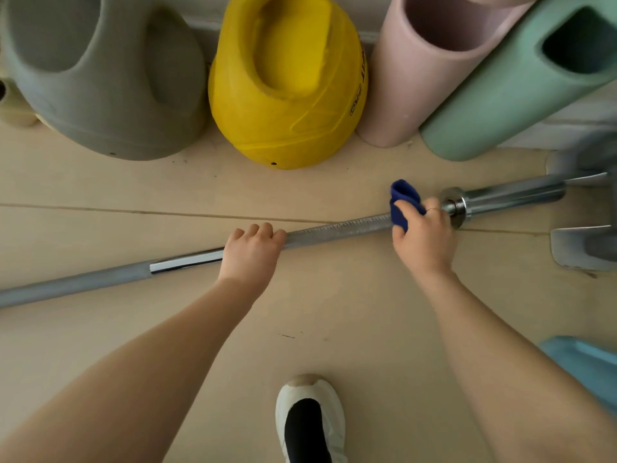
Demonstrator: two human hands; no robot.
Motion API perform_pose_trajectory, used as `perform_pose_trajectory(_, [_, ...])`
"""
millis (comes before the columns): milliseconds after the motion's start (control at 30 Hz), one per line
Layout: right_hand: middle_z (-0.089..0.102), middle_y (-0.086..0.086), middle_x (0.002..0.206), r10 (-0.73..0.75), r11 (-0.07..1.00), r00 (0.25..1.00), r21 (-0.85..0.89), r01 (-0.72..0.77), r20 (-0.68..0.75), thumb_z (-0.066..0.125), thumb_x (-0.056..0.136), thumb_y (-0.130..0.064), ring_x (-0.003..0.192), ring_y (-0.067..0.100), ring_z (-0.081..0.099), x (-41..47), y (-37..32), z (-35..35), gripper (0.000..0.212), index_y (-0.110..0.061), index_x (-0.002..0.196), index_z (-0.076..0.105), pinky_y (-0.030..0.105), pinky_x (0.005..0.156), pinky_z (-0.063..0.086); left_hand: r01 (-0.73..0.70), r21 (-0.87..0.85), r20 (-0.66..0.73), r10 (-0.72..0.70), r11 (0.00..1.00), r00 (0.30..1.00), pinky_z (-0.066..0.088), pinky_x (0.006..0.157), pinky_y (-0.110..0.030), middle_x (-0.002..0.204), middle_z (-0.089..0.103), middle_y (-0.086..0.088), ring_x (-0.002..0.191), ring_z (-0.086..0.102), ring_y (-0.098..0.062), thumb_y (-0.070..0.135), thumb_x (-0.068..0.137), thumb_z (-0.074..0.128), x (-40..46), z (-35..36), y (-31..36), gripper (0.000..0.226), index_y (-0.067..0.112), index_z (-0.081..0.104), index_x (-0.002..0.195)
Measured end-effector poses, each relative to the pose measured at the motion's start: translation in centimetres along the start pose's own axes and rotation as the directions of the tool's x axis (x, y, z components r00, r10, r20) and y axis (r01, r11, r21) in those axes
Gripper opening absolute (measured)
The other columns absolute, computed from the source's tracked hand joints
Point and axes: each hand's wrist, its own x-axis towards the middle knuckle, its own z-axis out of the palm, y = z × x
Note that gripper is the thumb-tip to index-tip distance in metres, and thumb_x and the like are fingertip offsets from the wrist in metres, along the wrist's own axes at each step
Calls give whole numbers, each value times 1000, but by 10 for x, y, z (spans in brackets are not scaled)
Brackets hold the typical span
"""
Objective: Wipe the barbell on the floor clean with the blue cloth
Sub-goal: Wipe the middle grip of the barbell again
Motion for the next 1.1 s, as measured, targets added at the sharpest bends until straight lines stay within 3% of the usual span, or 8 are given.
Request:
perform_pose_trajectory(100, [51, 21, 112, 254, 964, 967, 79, -254, 9, 62, 75, -16, 89, 43, 54, -10, -39, 3, 36, -18, 111, 63, 47, 72, 50, 63, -98, 77, -55, 993, 995, 42, 51, -32, 66, 60, -15, 57, 58, -31, -16, 47, 69, 2, 0, 1, 37, 3, 65, 79])
perform_pose_trajectory(200, [56, 22, 100, -52, 992, 995, 116, 42, 83, 70, 66, -15, 74, 41, 57, -33, -72, 11, 38, -13, 103, 65, 42, 61, 50, 47, -87, 27, -45, 995, 999, 42, 49, -31, 64, 59, -14, 55, 58, -31, -16, 44, 70, 3, -1, 1, 38, 4, 65, 77])
perform_pose_trajectory(300, [58, 18, 91, -262, 964, 960, 80, 254, 96, 74, 59, -14, 65, 37, 58, -31, -57, 8, 44, -15, 102, 67, 36, 50, 49, 50, -95, 68, -43, 994, 997, 41, 68, -33, 84, 63, -10, 78, 60, -30, -6, 70, 66, 3, 5, -6, 34, 10, 63, 100])
perform_pose_trajectory(467, [51, 20, 117, 69, 998, 993, -17, -67, 101, 64, 77, -20, 89, 40, 54, -26, -69, 8, 41, -15, 118, 59, 44, 72, 48, 103, -105, 200, -81, 989, 977, 34, 96, -34, 126, 53, -2, 117, 49, -26, 25, 90, 58, -7, 6, -26, 58, 20, 31, 142])
perform_pose_trajectory(767, [60, 13, 84, -377, 926, 913, 33, 377, 152, 81, 53, -23, 63, 31, 58, -62, -161, 25, 42, -16, 93, 69, 29, 47, 45, 173, -185, 92, -158, 967, 983, 49, 68, -39, 86, 65, -14, 86, 62, -36, 11, 57, 85, -23, 15, -54, 33, 7, 67, 86])
perform_pose_trajectory(833, [59, 14, 85, -390, 921, 906, 76, 383, 162, 80, 55, -23, 66, 33, 59, -47, -147, 21, 41, -16, 94, 68, 30, 49, 45, 188, -219, 76, -176, 957, 981, 47, 69, -40, 86, 65, -14, 87, 60, -36, 10, 61, 83, -23, 14, -54, 26, 8, 68, 82])
perform_pose_trajectory(967, [55, 15, 104, -109, 993, 977, 74, 97, 185, 69, 74, -27, 86, 34, 56, -37, -147, 15, 33, -14, 104, 62, 34, 59, 42, 220, -254, 68, -209, 942, 975, 42, 75, -42, 94, 63, -15, 96, 56, -36, 8, 72, 75, -20, 15, -52, 17, 7, 70, 88])
perform_pose_trajectory(1100, [59, 11, 77, -375, 927, 907, 59, 370, 190, 80, 50, -27, 53, 27, 56, -71, -194, 22, 35, -14, 78, 64, 22, 41, 34, 230, -252, 46, -226, 940, 973, 42, 73, -41, 88, 63, -15, 93, 57, -37, 1, 71, 69, -21, 16, -53, 11, 4, 69, 81])
